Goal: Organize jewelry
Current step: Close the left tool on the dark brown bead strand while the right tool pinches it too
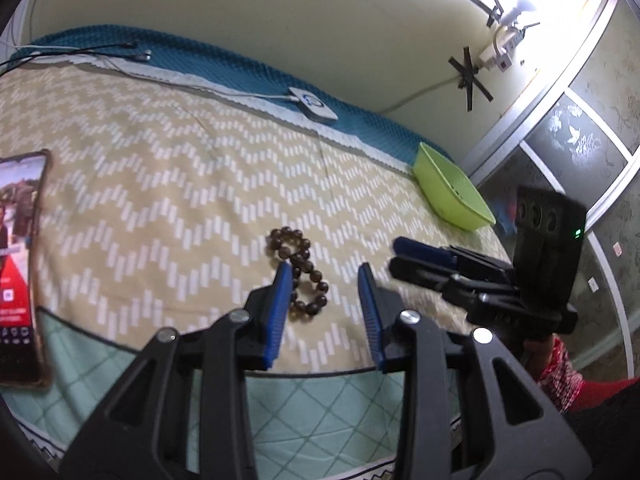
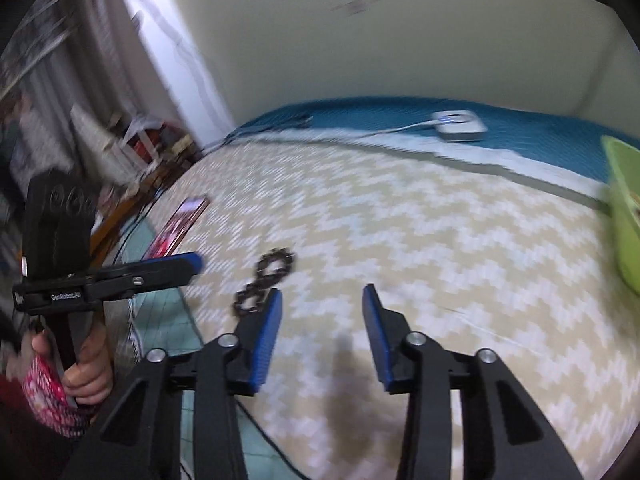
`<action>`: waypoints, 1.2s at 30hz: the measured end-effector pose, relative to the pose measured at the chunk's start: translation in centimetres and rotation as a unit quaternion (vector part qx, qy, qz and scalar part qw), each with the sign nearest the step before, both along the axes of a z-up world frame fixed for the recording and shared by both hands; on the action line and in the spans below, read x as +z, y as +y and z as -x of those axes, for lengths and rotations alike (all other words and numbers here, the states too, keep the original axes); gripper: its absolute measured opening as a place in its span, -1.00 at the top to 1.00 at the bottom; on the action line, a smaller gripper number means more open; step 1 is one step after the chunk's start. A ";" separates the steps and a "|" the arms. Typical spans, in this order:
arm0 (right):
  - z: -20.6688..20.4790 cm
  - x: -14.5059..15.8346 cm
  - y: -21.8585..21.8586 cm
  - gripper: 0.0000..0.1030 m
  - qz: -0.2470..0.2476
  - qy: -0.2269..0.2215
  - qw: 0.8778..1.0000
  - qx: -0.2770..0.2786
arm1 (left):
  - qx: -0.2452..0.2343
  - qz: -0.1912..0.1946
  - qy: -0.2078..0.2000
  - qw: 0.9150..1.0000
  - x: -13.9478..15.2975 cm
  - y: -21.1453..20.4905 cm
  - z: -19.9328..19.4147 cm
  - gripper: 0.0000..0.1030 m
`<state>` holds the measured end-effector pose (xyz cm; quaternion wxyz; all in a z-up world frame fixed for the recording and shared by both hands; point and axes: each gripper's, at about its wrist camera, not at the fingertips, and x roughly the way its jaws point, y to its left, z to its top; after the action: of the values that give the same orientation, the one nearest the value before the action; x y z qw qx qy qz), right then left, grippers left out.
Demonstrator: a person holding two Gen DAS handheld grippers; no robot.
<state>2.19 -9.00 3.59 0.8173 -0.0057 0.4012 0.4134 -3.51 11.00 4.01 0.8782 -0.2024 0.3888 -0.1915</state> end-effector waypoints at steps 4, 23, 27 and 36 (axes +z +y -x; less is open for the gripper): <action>0.2 -0.2 3.0 0.75 0.016 0.003 0.999 0.040 | 0.017 0.001 0.003 1.000 -0.5 1.0 0.1 0.37; -3.0 -1.9 -11.2 1.00 -0.045 0.080 0.982 -0.162 | -0.047 -0.017 0.009 0.999 -0.9 -3.5 -2.7 0.37; -2.5 -2.1 -13.7 1.00 -0.048 0.072 0.976 -0.199 | -0.091 -0.039 0.019 0.995 -1.0 -7.7 -4.7 0.37; -1.2 -0.7 -12.0 0.44 0.054 -0.030 0.984 -0.165 | -0.126 -0.092 0.050 0.986 -1.9 -13.7 -7.8 0.37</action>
<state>3.41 -21.00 2.88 0.8846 0.0046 0.3937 0.2501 4.25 -2.71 2.06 0.8413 -0.0794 0.4709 -0.2534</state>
